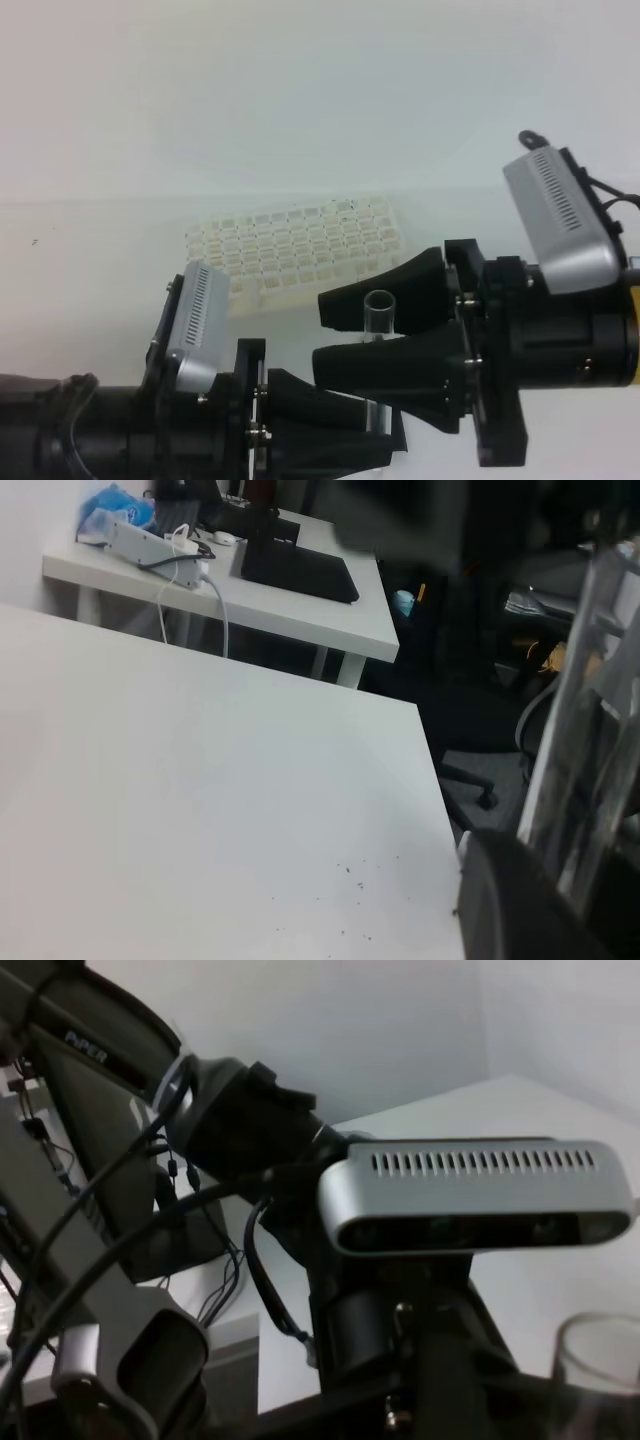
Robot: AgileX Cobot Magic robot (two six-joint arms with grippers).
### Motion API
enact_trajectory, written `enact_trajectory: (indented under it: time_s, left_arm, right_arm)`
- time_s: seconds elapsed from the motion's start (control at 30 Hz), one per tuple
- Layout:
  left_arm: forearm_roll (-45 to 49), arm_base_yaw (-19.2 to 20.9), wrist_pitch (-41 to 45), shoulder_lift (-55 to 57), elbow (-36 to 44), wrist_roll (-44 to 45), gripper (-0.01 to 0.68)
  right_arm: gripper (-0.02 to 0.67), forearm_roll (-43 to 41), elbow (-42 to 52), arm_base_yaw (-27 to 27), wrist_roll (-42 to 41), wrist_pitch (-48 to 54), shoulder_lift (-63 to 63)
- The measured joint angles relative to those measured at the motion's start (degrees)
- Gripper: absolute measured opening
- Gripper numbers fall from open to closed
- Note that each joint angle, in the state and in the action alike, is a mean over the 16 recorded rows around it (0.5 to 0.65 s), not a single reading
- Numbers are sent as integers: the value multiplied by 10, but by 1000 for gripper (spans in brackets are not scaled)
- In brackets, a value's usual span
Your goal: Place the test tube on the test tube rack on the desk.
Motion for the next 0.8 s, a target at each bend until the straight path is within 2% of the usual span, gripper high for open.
enact_trajectory:
  time_s: [0.47,0.6,0.8]
  left_arm:
    - [0,0,19,0,0,-40,42]
    - [0,0,24,0,0,-70,56]
    - [0,0,25,0,0,-120,163]
  right_arm:
    - [126,7,-15,15,-24,-6,23]
    - [113,1,-21,15,-18,-5,23]
    - [113,-6,-26,16,-12,3,23]
